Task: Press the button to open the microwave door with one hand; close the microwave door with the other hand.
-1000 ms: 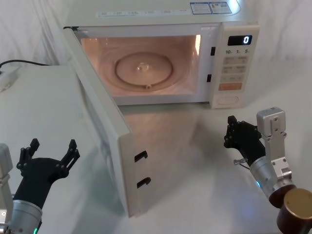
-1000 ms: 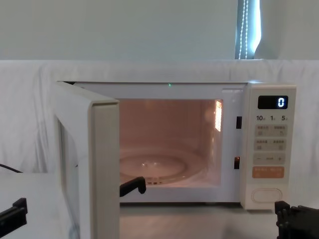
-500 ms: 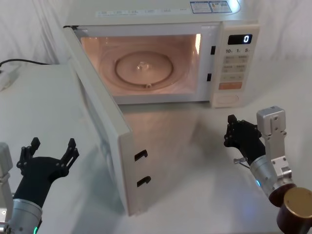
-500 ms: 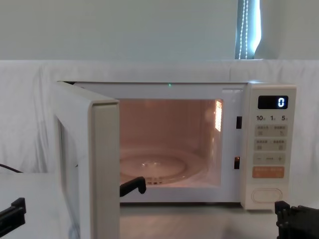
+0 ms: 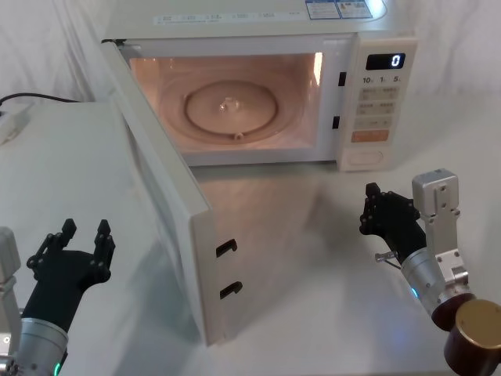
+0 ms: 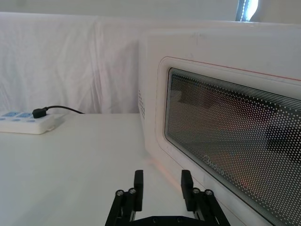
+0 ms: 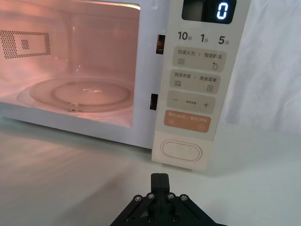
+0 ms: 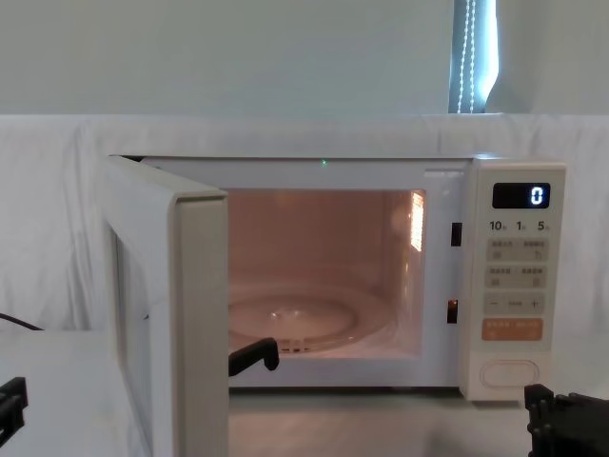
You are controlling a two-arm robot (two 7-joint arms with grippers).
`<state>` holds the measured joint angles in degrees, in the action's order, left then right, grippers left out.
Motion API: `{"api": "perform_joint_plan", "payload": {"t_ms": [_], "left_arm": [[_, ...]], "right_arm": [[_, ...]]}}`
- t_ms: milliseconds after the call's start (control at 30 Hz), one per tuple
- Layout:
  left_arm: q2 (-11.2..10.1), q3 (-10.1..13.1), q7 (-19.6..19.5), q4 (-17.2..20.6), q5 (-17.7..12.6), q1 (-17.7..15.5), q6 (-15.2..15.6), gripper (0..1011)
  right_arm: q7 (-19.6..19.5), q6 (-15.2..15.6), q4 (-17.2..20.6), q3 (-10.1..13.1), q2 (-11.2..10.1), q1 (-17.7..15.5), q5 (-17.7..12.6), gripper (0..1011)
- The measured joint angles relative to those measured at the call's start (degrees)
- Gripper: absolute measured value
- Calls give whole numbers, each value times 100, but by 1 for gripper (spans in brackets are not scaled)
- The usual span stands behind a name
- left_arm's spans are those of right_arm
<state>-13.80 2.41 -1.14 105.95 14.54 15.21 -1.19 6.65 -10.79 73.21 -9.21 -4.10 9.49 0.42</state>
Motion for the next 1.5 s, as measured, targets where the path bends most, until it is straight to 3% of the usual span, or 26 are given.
{"api": "perform_joint_plan", "payload": {"t_ms": [200,267,567,1033,1500], "left_arm": [[0,0,0,0,0,0,0,370],[0,0,0,0,0,0,0,248],[0,0,0,0,0,0,0,3],[28,-5,-58,9,-10,-29,0,0],[133,15,-459,218,-93,-468,320,0]], "right_arm": [[0,0,0,0,0,0,0,0],[0,0,0,0,0,0,0,0],[0,0,0,0,0,0,0,0],[0,0,0,0,0,0,0,0],[0,0,0,-1,0,0,0,0]]}}
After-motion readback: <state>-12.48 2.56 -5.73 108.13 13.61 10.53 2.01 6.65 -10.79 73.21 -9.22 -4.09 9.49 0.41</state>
